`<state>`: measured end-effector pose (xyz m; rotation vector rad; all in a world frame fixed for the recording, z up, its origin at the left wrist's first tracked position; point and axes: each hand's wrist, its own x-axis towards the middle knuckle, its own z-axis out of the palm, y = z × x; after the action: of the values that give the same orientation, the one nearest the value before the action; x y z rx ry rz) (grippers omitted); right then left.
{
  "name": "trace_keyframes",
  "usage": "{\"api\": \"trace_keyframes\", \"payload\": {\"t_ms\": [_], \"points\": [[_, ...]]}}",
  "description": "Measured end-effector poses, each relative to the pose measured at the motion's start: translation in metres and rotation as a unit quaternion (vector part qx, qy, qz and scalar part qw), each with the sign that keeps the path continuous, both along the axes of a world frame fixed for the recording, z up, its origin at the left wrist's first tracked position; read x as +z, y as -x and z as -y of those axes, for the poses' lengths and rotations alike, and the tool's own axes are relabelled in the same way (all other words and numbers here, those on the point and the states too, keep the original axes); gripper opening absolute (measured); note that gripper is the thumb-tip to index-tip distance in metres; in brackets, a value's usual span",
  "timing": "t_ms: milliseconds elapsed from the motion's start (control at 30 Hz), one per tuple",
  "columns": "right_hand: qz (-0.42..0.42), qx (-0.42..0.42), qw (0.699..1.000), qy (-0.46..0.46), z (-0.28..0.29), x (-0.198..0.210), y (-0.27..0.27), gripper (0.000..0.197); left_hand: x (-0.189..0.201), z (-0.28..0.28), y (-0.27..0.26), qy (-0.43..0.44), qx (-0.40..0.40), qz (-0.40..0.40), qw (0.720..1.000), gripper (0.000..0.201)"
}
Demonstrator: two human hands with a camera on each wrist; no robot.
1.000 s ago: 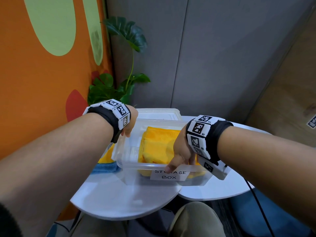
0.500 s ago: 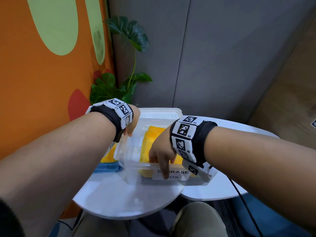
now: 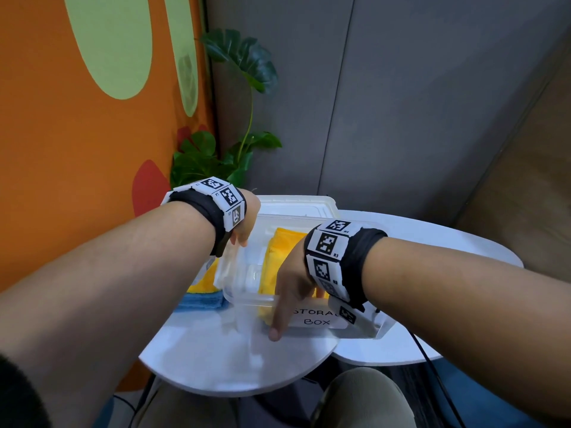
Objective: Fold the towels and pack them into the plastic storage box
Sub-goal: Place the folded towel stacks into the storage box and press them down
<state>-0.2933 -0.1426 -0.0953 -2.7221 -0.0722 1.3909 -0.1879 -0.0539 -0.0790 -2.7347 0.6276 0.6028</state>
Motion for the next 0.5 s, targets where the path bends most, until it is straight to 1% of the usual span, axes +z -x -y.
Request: {"api": "trace_keyframes", "payload": {"t_ms": [67, 133, 200, 267, 300, 367, 400, 433, 467, 500], "points": [[0.007, 0.008, 1.000, -0.002, -0.002, 0.006, -0.001, 0.041, 0.000, -0.008, -0.001, 0.043, 0.009, -0.016, 0.999, 0.043], [-0.006, 0.004, 1.000, -0.015, -0.002, 0.015, -0.004, 0.035, 0.001, -0.015, -0.002, 0.092, 0.015, -0.025, 0.995, 0.039], [0.001, -0.007, 0.999, -0.041, -0.004, 0.026, -0.005, 0.022, 0.004, -0.024, -0.003, 0.145, 0.024, -0.027, 0.989, 0.034], [0.019, -0.020, 0.997, -0.068, -0.006, 0.038, -0.010, 0.011, 0.008, -0.035, -0.005, 0.185, 0.036, -0.010, 0.982, 0.030], [0.023, -0.029, 0.997, -0.073, -0.007, 0.042, -0.014, 0.010, 0.011, -0.040, -0.005, 0.189, 0.035, 0.007, 0.981, 0.028], [0.046, -0.048, 0.996, -0.062, -0.012, 0.046, -0.026, 0.019, 0.015, -0.050, -0.003, 0.178, 0.034, 0.041, 0.983, 0.027], [0.068, -0.051, 0.995, -0.051, -0.016, 0.048, -0.033, 0.017, 0.016, -0.056, -0.002, 0.164, 0.036, 0.052, 0.984, 0.027], [0.095, -0.043, 0.994, -0.041, -0.021, 0.048, -0.039, 0.011, 0.016, -0.061, -0.001, 0.143, 0.041, 0.055, 0.987, 0.027], [0.122, -0.029, 0.992, -0.028, -0.027, 0.049, -0.044, 0.010, 0.015, -0.067, 0.000, 0.128, 0.046, 0.057, 0.989, 0.026], [0.143, -0.019, 0.989, -0.014, -0.033, 0.050, -0.049, 0.014, 0.012, -0.073, -0.001, 0.104, 0.055, 0.058, 0.991, 0.024]]}}
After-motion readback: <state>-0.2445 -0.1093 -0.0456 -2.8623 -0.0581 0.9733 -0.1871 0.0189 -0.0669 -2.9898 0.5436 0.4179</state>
